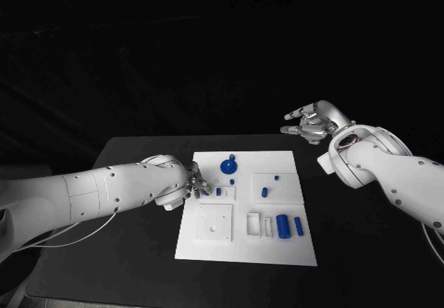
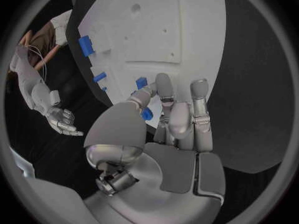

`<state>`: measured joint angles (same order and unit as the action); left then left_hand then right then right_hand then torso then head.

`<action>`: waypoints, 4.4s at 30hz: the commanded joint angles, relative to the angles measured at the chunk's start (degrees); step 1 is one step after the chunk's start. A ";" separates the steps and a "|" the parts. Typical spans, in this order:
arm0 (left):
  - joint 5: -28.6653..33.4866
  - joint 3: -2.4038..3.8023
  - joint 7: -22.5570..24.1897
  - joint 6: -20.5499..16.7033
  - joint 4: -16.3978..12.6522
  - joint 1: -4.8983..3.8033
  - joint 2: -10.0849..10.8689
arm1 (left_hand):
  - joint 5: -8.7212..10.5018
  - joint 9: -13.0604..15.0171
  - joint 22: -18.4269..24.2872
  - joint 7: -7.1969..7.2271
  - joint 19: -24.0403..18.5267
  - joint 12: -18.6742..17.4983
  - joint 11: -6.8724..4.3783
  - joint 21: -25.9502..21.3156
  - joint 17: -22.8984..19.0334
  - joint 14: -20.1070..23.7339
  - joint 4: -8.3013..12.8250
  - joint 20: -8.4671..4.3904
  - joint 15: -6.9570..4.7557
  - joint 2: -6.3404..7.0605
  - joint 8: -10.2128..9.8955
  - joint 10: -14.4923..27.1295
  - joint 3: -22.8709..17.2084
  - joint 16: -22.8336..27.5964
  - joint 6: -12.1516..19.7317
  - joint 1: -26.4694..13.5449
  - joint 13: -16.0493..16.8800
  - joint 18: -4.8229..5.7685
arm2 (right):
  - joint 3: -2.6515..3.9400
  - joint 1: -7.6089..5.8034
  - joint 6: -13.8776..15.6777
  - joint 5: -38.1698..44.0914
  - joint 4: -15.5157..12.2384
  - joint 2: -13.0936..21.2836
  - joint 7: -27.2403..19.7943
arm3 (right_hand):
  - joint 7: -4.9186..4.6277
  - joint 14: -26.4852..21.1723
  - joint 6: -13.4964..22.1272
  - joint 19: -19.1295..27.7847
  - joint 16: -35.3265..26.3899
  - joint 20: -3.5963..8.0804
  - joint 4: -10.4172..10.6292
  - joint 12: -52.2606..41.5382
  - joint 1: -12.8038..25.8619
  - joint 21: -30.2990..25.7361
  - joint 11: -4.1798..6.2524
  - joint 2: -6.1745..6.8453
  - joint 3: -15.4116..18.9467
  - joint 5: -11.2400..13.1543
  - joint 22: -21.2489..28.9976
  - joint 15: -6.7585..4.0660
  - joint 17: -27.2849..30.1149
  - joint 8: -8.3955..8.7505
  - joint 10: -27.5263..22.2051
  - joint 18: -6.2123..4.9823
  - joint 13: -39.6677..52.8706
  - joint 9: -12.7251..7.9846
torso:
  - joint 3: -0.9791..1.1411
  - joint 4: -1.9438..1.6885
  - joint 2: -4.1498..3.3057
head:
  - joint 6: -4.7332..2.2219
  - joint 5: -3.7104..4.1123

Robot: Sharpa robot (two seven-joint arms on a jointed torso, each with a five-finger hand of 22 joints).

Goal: Assemble the parts on the task board

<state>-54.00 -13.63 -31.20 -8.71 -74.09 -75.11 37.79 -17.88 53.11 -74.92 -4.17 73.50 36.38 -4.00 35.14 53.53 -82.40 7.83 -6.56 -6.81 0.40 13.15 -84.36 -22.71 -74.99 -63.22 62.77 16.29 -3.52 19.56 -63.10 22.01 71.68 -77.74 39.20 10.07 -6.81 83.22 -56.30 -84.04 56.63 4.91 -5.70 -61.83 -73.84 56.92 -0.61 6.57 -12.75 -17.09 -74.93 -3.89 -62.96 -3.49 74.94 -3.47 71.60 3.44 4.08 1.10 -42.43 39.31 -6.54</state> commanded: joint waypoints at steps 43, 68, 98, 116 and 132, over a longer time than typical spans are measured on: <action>3.38 0.28 2.20 5.05 -4.24 -1.42 5.78 | 10.31 -19.98 -0.66 1.93 -2.72 -10.67 1.86 -4.90 -13.43 6.39 -15.28 -0.02 1.32 9.80 -0.38 1.07 20.04 5.68 3.83 1.48 -2.39 0.97 | 0.02 0.44 -0.35 0.10 0.06 0.45 -0.26 | -0.13 0.07 0.55 -1.24 -0.35 -0.19 0.08 0.43 0.08 -0.56 0.18 -0.18 0.21 -0.24 -7.27 0.19 0.10 0.06 -0.32 -1.09 -0.15 0.02 | -0.08 -0.10 -0.01 | -0.73 0.66; -11.86 0.16 29.44 -13.38 -1.49 -4.35 -0.34 | 1.29 -49.00 -0.02 -1.66 -8.12 -32.89 7.35 -17.91 -30.57 16.05 1.20 4.24 5.83 4.37 -9.53 11.53 10.56 17.71 -2.84 17.86 -12.87 -1.08 | 0.03 0.55 -0.19 -0.38 0.61 0.32 -0.86 | -0.12 0.07 0.46 -1.25 -0.43 -0.18 0.21 0.57 0.01 -0.63 0.19 -0.22 0.28 -0.42 -7.26 0.17 0.16 0.04 -0.38 -1.09 -0.27 0.03 | 0.01 0.12 -0.18 | -2.14 1.26; -24.91 -0.13 30.80 -6.95 9.97 0.08 -9.24 | 5.28 -49.28 -1.27 -1.93 -3.36 -33.02 9.09 -20.33 -32.73 13.23 -0.78 5.31 6.61 5.93 -9.56 18.84 11.50 13.15 -0.57 16.82 -12.94 -2.47 | 0.02 0.56 -0.34 -0.19 0.06 -0.29 -0.93 | -0.12 0.08 0.37 -1.27 -0.39 -0.18 0.11 0.53 0.05 -0.56 0.20 -0.17 0.28 -0.51 -7.28 0.17 0.13 0.04 -0.34 -1.08 -0.27 0.03 | 0.00 0.14 -0.10 | -2.03 1.73; -26.33 -0.12 31.56 -5.85 12.37 1.04 -10.38 | 5.11 -49.40 -1.25 -1.70 -3.92 -33.06 8.67 -17.72 -33.31 12.62 -0.30 4.62 5.87 5.79 -9.60 18.91 8.97 12.38 0.00 16.20 -12.97 -2.08 | 0.02 0.56 -0.40 -0.13 -0.16 -0.28 -0.93 | -0.12 0.08 0.42 -1.27 -0.38 -0.17 0.06 0.54 0.12 -0.58 0.20 -0.19 0.29 -0.64 -7.27 0.18 0.12 0.05 -0.34 -1.08 -0.28 0.03 | 0.02 -0.01 -0.09 | -1.70 2.09; -25.18 -0.11 33.11 -6.71 13.78 1.86 -10.87 | 5.14 -49.37 -1.28 -1.78 -4.39 -33.07 8.31 -14.62 -33.11 11.82 -0.05 4.41 5.75 4.65 -9.57 16.86 5.91 11.58 -1.75 15.65 -12.98 -2.34 | 0.02 0.56 -0.44 -0.10 -0.46 -0.16 -0.92 | -0.10 0.07 0.26 -1.27 -0.39 -0.17 0.07 0.48 0.18 -0.62 0.20 -0.16 0.35 -0.65 -7.27 0.17 0.13 0.04 -0.31 -1.09 -0.25 0.04 | -0.07 -0.06 -0.01 | -1.77 2.45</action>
<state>-79.62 -13.77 0.60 -15.18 -60.30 -73.29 27.11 -12.59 3.77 -74.91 -5.82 69.29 3.54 4.31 20.28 20.37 -70.13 7.84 -1.97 -1.13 5.60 3.81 -67.07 -16.41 -63.19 -64.67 78.43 3.38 -4.85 19.57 -62.57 22.03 71.32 -78.06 39.03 9.72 -6.99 83.22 -56.12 -84.04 56.41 4.91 -5.53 -61.61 -73.84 56.69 -0.62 6.57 -12.58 -17.53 -74.90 -3.89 -62.87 -3.49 74.94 -3.47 71.39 3.44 4.04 1.04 -42.46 37.69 -4.17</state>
